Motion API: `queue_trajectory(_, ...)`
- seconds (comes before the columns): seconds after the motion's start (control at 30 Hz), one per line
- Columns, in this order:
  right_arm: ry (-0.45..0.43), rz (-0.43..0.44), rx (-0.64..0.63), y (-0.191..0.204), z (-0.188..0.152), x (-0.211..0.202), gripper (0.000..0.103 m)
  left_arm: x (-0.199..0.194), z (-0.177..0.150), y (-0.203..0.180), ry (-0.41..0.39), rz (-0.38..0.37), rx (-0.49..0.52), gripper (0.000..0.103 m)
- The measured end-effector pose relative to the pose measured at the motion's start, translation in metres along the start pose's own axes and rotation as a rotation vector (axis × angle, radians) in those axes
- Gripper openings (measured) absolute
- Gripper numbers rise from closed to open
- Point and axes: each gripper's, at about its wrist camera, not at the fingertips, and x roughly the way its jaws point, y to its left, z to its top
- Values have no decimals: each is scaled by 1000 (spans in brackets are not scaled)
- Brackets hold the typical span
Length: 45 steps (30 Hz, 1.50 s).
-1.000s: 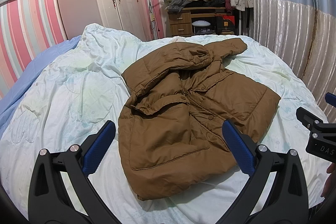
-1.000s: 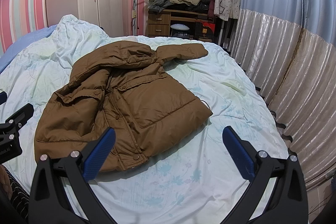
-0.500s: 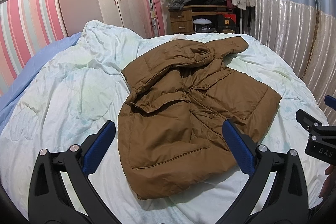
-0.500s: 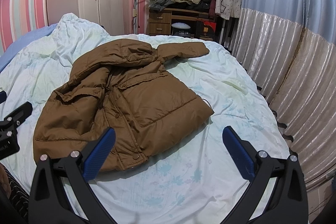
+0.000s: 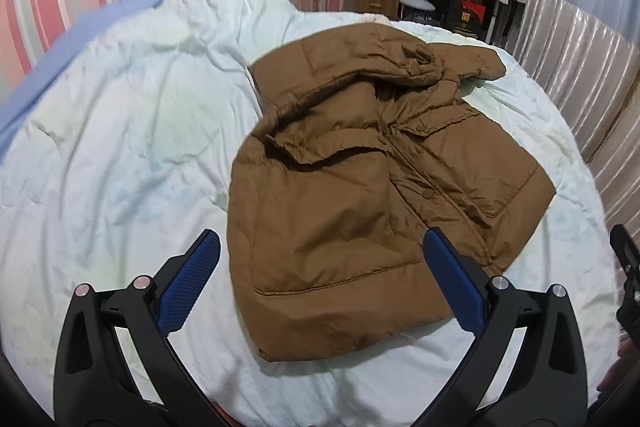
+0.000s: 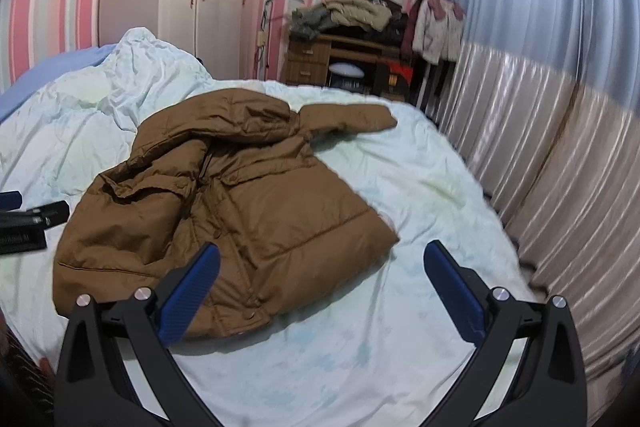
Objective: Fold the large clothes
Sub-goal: 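Reach both grippers to the jacket hem and close on the fabric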
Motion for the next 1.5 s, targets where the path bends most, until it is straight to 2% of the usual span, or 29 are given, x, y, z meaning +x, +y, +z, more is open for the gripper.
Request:
queue_trajectory(0.07,-4,-18,-32,0,4,1,102,-1,6,7,-16,39,-11,100)
queue_trajectory(0.13,-17,-28,-52,-2,10,0,102,-3,13,12,-29,41,-25,100)
queue_trajectory(0.2,-24,-10,-46,-7,19,1,102,2,21,21,-8,21,-47,100)
queue_trajectory(0.3,-28,41,-17,-18,34,8,102,15,33,38,19,60,-75,100)
queue_trajectory(0.4,11,44,0,-32,42,31,102,35,45,58,38,103,-89,100)
queue_trajectory(0.57,111,23,-28,-47,34,91,102,80,61,74,97,127,45,100)
queue_trajectory(0.6,120,20,-34,-48,31,102,102,91,62,75,117,108,72,100)
queue_trajectory(0.67,151,29,-44,-50,25,125,102,112,60,75,153,58,105,100)
queue_trajectory(0.73,191,45,-47,-52,18,149,102,126,54,73,158,45,139,100)
queue_trajectory(0.87,246,89,-59,-51,8,196,102,163,34,54,220,14,216,100)
queue_trajectory(1.0,250,65,-151,-47,9,234,102,186,18,49,243,-1,187,100)
queue_trajectory(1.13,295,58,-237,-47,8,276,102,199,9,49,218,-9,155,100)
queue_trajectory(1.2,325,117,-257,-49,3,295,102,202,6,45,219,-7,161,96)
queue_trajectory(1.23,336,146,-262,-51,1,301,102,204,6,43,229,-18,163,90)
queue_trajectory(1.33,366,208,-249,-56,-4,308,100,207,6,35,236,-10,176,81)
queue_trajectory(1.37,377,230,-234,-58,-8,309,94,208,6,30,232,0,196,76)
queue_trajectory(1.4,397,275,-211,-60,-13,310,80,210,7,24,232,12,221,74)
queue_trajectory(1.43,422,323,-184,-61,-17,311,75,210,5,23,233,16,235,69)
queue_trajectory(1.5,428,349,-183,-57,-23,308,53,215,6,17,230,29,282,63)
